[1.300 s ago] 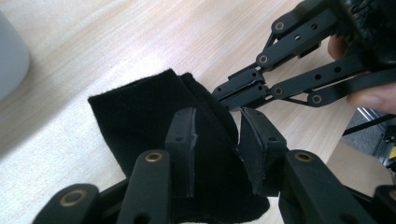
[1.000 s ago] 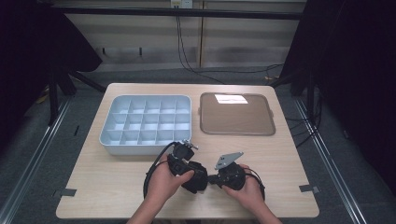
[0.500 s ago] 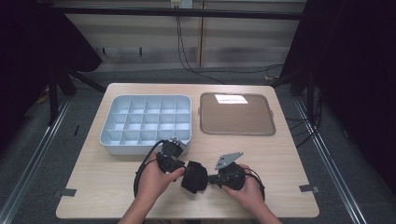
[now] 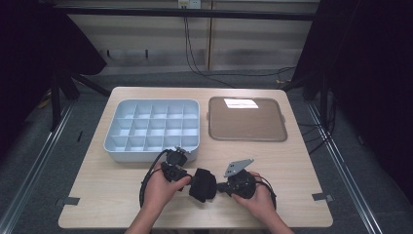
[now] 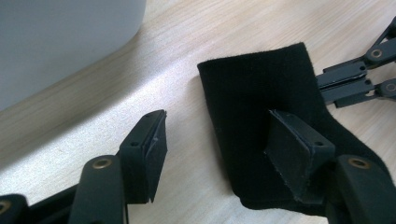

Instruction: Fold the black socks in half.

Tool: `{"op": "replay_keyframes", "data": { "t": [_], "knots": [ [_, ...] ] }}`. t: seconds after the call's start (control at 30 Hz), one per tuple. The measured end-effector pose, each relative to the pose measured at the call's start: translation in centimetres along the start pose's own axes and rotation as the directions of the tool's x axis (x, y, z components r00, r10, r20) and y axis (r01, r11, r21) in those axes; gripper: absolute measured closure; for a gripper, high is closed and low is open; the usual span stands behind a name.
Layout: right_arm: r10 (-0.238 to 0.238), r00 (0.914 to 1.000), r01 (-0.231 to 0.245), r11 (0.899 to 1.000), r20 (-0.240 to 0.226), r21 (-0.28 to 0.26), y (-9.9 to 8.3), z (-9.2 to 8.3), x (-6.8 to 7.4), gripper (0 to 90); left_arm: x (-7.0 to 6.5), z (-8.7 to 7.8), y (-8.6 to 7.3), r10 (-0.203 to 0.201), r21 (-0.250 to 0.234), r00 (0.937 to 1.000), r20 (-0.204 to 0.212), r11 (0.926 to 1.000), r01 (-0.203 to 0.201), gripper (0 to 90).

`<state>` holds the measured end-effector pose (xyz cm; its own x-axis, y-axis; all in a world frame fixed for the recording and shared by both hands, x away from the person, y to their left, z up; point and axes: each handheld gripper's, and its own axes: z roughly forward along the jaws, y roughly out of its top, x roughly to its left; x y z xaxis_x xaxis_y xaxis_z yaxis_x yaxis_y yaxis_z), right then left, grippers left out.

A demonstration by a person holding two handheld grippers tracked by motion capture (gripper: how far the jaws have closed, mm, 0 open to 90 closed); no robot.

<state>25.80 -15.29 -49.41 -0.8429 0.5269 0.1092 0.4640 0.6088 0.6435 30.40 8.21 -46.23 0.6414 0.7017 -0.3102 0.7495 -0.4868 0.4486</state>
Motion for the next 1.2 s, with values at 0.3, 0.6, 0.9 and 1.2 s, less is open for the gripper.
{"op": "replay_keyframes", "data": {
  "t": [0.3,0.6,0.9,1.2],
  "knots": [
    [-0.002,1.0000,0.002,1.000,-0.005,-0.005,0.0,0.0,0.0,87.8,-0.5,0.8,0.1,0.016,0.007,0.9999,-0.004,0.9998,-0.016,35.1],
    [-0.001,1.0000,0.001,1.000,-0.006,-0.008,0.0,0.1,0.0,88.3,-1.1,1.3,0.3,0.026,0.015,0.9996,-0.015,0.9996,-0.026,33.0],
    [0.000,1.0000,-0.001,1.000,-0.007,-0.014,0.0,0.1,0.0,88.4,-1.5,1.4,0.7,0.041,0.009,0.9990,-0.019,0.9991,-0.040,32.6],
    [0.000,1.0000,0.000,1.000,-0.005,-0.012,0.0,0.1,0.1,88.6,-1.8,1.7,0.7,0.033,0.014,0.9992,-0.022,0.9994,-0.033,32.4]
  ]
}}
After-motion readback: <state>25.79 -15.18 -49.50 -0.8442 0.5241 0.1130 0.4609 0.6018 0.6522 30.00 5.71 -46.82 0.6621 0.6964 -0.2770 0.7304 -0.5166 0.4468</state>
